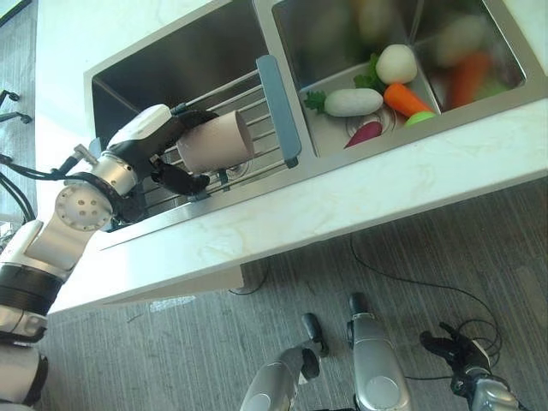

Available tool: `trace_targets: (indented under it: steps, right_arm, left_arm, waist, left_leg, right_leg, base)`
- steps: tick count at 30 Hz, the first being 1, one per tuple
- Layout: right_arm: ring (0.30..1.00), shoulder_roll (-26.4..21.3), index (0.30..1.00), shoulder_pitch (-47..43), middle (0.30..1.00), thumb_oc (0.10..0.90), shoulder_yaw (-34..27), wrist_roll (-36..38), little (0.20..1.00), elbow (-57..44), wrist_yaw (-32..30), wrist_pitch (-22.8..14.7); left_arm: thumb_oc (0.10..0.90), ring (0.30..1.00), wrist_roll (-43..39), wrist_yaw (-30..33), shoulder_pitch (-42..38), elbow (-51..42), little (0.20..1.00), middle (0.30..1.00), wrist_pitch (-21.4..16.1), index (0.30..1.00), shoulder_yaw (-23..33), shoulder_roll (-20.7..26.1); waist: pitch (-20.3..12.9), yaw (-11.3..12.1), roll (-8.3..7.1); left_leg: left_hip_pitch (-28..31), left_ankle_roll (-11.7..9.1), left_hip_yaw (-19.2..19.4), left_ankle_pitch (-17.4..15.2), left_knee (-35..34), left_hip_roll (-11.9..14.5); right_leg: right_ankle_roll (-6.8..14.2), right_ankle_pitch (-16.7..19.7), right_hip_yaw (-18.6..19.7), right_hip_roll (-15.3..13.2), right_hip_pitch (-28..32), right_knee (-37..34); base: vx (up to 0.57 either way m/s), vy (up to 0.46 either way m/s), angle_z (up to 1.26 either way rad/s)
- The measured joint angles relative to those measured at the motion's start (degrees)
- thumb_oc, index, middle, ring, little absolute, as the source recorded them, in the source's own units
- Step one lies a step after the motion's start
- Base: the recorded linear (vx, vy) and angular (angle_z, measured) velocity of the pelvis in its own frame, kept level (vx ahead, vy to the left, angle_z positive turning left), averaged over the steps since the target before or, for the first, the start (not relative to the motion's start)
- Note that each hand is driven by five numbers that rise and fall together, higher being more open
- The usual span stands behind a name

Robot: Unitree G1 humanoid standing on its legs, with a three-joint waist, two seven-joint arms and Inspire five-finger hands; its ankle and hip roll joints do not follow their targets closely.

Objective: Place the dishes in the dishwasher.

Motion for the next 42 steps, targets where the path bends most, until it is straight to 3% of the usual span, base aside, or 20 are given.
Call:
trace_targets:
  steps: [16,17,18,19,32,39,42]
  right_arm:
    - [0.900,-0.5,0.900,0.0,0.900,0.800,0.3,1.7,0.900,-1.0,0.0,0.2]
    - [0.900,-0.5,0.900,0.0,0.900,0.800,0.3,1.7,0.900,-1.0,0.0,0.1]
    - [0.900,-0.5,0.900,0.0,0.900,0.800,0.3,1.8,0.900,-1.1,0.0,0.1]
    - [0.900,-0.5,0.900,0.0,0.900,0.800,0.3,1.8,0.900,-1.1,0.0,0.1]
    - [0.900,-0.5,0.900,-0.1,0.900,0.800,0.4,1.8,0.900,-1.8,-0.1,0.0]
    - [0.900,-0.5,0.900,-0.1,0.900,0.800,0.4,1.8,0.900,-1.6,-0.2,0.1]
    - [0.900,-0.4,0.900,-0.1,0.900,0.800,0.4,1.8,0.900,-1.2,-0.2,0.0]
  left_arm:
    - [0.800,0.900,-2.7,-0.8,-1.4,1.1,0.900,0.900,3.6,0.900,-0.8,0.0]
    - [0.704,0.756,-2.8,-0.8,-1.4,1.2,0.756,0.756,3.7,0.756,-0.8,-0.1]
    - [0.521,0.481,-2.9,-0.8,-1.4,1.2,0.481,0.481,3.8,0.481,-0.8,-0.2]
    - [0.400,0.300,-3.0,-0.8,-1.5,1.2,0.300,0.300,4.2,0.300,-0.8,-0.2]
    - [0.400,0.300,-9.7,-0.8,-1.9,2.8,0.300,0.300,8.1,0.300,-0.3,-2.6]
    - [0.400,0.300,-9.7,-0.6,-1.8,2.8,0.300,0.300,8.0,0.300,-0.3,-2.7]
    - [0.400,0.300,-10.0,1.4,-1.3,2.6,0.300,0.300,5.8,0.300,-0.3,-2.8]
  waist:
    - [0.0,-0.3,0.00]
    - [0.0,-0.3,0.00]
    - [0.0,-0.2,0.00]
    - [0.0,-0.2,0.00]
    - [0.0,-0.1,-0.01]
    - [0.0,-0.1,-0.01]
    - [0.0,-0.1,-0.02]
  left_leg:
    - [-1.7,0.0,1.1,0.5,0.0,0.0]
    - [-1.7,0.0,1.1,0.5,0.0,0.0]
    - [-1.7,0.0,1.1,0.5,0.0,0.0]
    - [-1.7,0.0,1.1,0.5,0.0,0.0]
    - [-1.7,0.1,1.4,0.5,0.0,0.0]
    - [-1.7,0.1,1.4,0.6,0.0,0.0]
    - [-1.4,0.2,1.1,0.7,-0.1,0.0]
  right_leg:
    - [-0.2,0.6,1.2,0.3,-2.5,0.2]
    - [-0.2,0.6,1.2,0.3,-2.5,0.2]
    - [-0.2,0.6,1.2,0.3,-2.5,0.2]
    - [-0.2,0.6,1.2,0.3,-2.5,0.2]
    - [-0.1,1.0,1.5,0.4,-2.6,0.0]
    - [-0.1,1.1,1.5,0.4,-2.5,-0.1]
    - [-0.2,1.3,1.0,0.3,-1.9,0.0]
  base:
    - [-0.01,-0.004,-0.03]
    - [0.00,0.000,0.00]
    - [0.00,0.000,0.00]
    - [0.00,0.000,0.00]
    - [0.00,0.000,0.00]
    - [0.00,0.000,0.00]
    - [-0.01,-0.011,0.05]
